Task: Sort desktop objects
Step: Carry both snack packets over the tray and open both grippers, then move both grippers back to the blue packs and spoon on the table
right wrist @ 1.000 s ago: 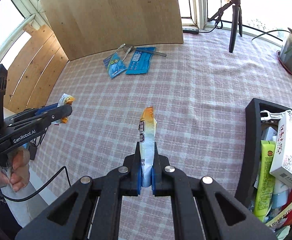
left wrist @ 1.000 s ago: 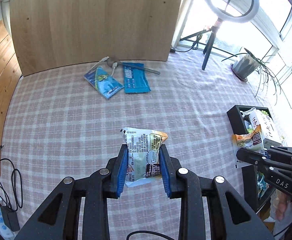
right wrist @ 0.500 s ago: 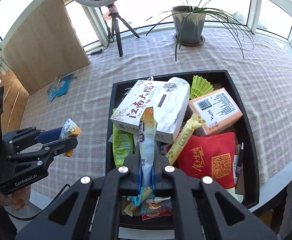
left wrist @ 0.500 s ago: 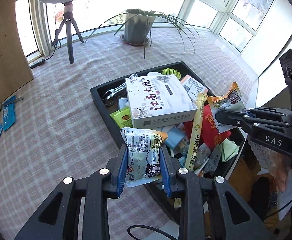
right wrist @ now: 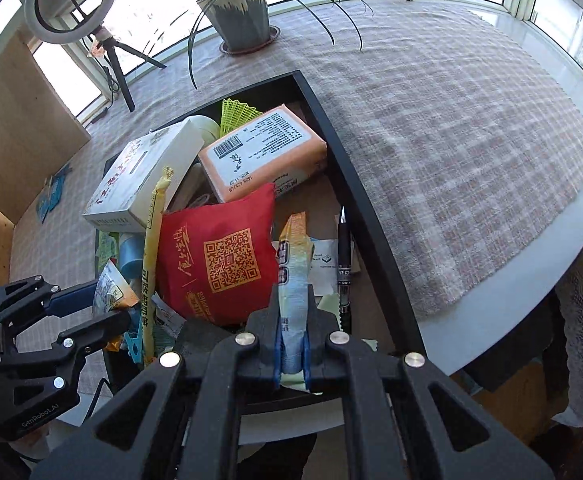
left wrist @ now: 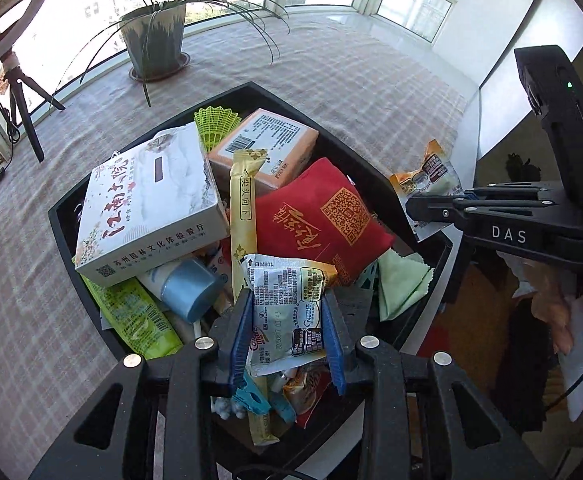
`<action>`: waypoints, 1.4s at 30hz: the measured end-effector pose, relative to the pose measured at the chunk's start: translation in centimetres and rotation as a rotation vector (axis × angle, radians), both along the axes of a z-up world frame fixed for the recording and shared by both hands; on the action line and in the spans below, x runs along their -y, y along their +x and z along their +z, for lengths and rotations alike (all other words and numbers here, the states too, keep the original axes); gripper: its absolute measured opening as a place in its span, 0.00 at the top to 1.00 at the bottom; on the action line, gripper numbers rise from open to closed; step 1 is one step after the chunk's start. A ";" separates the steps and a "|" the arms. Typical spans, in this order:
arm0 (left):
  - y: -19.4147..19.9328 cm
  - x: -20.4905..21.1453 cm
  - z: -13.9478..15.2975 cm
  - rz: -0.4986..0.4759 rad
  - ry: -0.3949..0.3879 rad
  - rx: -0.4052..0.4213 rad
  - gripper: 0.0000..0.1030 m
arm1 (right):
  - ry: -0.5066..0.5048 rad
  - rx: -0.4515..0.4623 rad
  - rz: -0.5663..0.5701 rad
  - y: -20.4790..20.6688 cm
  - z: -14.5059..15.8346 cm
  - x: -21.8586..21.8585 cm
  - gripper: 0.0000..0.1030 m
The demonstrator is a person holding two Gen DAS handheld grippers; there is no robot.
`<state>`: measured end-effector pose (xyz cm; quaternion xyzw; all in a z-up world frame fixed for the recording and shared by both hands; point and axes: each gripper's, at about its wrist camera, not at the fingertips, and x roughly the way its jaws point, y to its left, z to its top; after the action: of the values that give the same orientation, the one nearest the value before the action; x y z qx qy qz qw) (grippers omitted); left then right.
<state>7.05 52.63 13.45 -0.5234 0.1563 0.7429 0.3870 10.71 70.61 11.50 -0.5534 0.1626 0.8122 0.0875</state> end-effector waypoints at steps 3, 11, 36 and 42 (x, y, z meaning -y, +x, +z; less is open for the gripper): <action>-0.8 0.2 -0.3 0.025 0.001 0.061 0.52 | 0.002 0.014 -0.023 -0.1 0.0 -0.5 0.78; -2.4 2.7 0.3 0.102 0.003 0.044 0.51 | -0.007 -0.015 -0.020 -0.4 1.0 -0.1 0.61; -12.9 23.3 3.1 0.500 -0.017 0.004 0.51 | -0.025 -0.101 0.335 -12.8 6.5 18.9 0.51; -17.8 31.7 3.4 0.685 -0.025 0.004 0.50 | -0.009 -0.132 0.472 -18.5 7.7 26.4 0.43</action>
<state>-10.75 20.90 16.85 -0.5517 -0.0202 0.8267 0.1086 -7.77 44.19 19.24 -0.5220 0.0377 0.8438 -0.1182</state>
